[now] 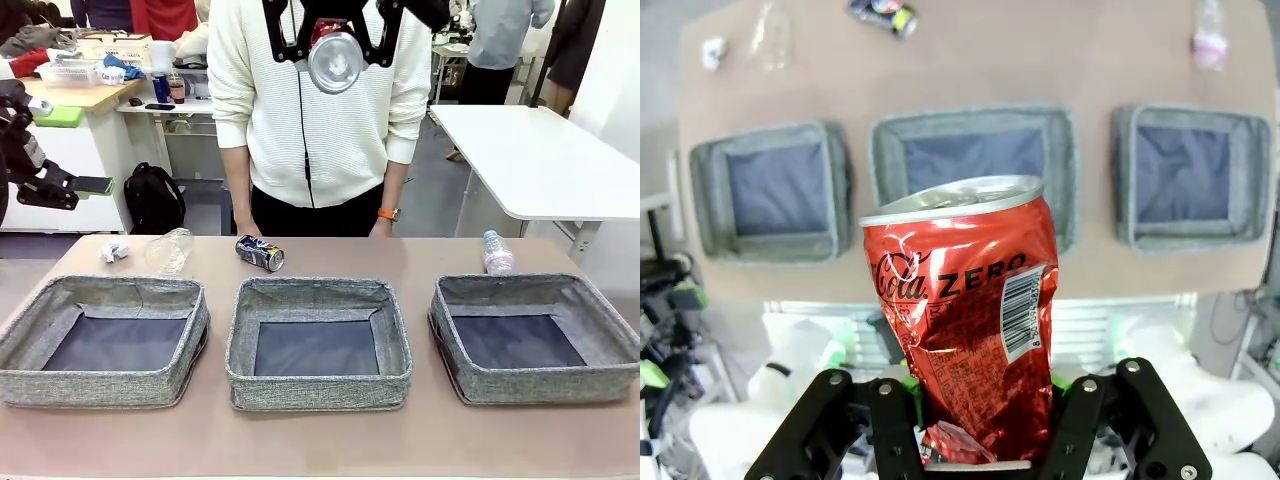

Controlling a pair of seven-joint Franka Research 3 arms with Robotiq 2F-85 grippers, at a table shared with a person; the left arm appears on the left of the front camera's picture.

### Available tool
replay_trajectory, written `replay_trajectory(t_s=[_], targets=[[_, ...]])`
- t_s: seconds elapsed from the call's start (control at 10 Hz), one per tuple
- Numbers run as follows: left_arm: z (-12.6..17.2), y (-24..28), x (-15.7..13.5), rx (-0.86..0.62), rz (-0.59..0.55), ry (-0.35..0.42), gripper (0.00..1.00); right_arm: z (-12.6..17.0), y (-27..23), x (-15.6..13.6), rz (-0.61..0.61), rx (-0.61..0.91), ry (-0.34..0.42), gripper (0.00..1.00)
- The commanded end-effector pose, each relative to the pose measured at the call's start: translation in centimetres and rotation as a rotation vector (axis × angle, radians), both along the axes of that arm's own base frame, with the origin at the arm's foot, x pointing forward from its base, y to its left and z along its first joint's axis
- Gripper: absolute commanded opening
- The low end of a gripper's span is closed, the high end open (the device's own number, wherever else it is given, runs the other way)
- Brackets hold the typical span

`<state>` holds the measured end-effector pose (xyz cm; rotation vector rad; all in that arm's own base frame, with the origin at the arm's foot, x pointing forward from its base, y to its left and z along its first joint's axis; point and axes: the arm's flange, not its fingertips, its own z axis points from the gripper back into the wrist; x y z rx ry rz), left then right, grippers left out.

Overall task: Sort the waste into the appropriate baskets.
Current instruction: Pick up the waste item pointed out by the person, then place the picked waste into the Fabric basket indicated by the person.

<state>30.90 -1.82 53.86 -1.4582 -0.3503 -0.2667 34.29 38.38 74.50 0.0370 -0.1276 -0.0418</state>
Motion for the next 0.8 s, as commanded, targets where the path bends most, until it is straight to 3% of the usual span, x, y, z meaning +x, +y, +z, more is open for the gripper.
replay_trajectory(t_s=[0.0,0.7], targets=[[-0.02,-0.10,-0.12,-0.021,-0.006,-0.024,1.00,-0.02,0.01,-0.23,0.001,0.006,0.000,0.11],[-0.02,-0.10,-0.12,-0.021,-0.006,-0.024,1.00,-0.02,0.01,-0.23,0.001,0.006,0.000,0.11]])
